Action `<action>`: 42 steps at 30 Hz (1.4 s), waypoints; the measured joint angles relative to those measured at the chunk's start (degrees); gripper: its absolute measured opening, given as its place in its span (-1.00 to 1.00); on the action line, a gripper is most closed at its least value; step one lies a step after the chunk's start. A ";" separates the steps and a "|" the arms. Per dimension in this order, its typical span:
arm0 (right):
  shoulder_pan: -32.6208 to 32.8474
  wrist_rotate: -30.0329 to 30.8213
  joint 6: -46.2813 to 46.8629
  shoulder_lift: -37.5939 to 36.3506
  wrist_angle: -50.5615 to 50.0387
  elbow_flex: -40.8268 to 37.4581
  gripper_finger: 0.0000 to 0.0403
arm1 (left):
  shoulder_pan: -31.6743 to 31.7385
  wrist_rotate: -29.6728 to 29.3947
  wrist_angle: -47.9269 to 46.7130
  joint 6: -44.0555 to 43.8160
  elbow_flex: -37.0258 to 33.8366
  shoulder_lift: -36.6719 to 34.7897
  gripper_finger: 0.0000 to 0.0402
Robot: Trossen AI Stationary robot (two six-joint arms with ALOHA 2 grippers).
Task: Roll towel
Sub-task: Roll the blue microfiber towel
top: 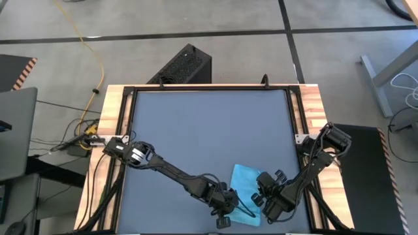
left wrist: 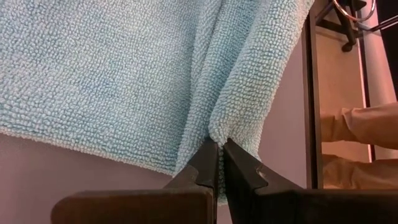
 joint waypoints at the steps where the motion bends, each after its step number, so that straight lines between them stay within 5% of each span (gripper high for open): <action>1: -0.20 0.00 0.00 -0.01 0.28 -0.40 -0.63 | 0.00 0.00 0.00 0.00 0.00 0.00 -1.00; 26: -13.64 1.11 -15.98 -0.14 -0.19 -3.92 -0.63 | 5.49 1.25 3.63 -2.66 0.07 0.00 -1.00; 42: -4.70 12.25 -3.42 -6.69 -3.25 -4.06 -0.63 | 4.16 0.36 3.50 -2.60 0.07 -0.02 -1.00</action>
